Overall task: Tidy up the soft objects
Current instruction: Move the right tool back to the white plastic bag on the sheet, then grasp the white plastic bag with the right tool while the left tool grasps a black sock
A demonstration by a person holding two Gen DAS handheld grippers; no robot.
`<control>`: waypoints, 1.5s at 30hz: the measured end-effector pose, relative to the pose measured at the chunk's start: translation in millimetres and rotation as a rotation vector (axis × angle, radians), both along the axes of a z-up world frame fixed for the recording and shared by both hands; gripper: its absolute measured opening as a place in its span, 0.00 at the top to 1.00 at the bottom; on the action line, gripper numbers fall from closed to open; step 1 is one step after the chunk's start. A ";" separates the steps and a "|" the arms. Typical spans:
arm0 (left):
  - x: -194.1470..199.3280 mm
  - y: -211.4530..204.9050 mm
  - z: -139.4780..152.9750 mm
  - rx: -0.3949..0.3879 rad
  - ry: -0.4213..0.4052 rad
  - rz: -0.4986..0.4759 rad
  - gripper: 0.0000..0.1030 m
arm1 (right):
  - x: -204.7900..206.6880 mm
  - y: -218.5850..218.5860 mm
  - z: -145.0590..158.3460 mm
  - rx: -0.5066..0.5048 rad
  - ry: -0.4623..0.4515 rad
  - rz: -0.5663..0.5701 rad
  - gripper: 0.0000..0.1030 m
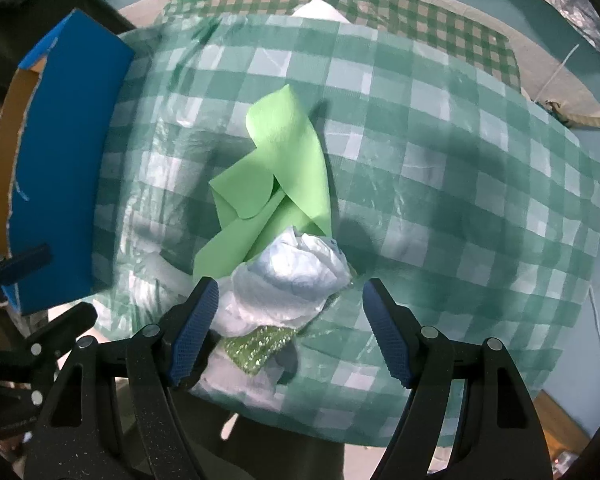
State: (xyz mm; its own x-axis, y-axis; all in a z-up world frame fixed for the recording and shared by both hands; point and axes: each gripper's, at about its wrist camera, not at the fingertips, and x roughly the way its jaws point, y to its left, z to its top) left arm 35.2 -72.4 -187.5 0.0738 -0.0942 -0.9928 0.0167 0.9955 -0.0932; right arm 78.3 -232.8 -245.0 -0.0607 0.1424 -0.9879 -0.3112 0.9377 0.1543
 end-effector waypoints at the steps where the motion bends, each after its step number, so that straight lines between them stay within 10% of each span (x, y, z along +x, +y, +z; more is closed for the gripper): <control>1: 0.7 -0.8 -2.2 -0.001 0.002 -0.001 0.29 | 0.5 1.0 -2.6 -0.002 0.002 -0.001 0.27; 13: 2.7 -5.1 -25.3 -0.007 0.035 -0.009 0.29 | 0.6 13.1 -29.3 -0.028 0.013 0.008 0.27; 19: -0.1 -2.1 -29.8 -0.008 0.052 -0.002 0.29 | -2.4 18.8 -40.3 -0.019 0.003 0.027 0.44; 45: -13.1 -16.3 -27.8 -0.090 0.072 0.004 0.22 | -18.4 -42.6 -1.0 0.042 -0.045 -0.001 0.46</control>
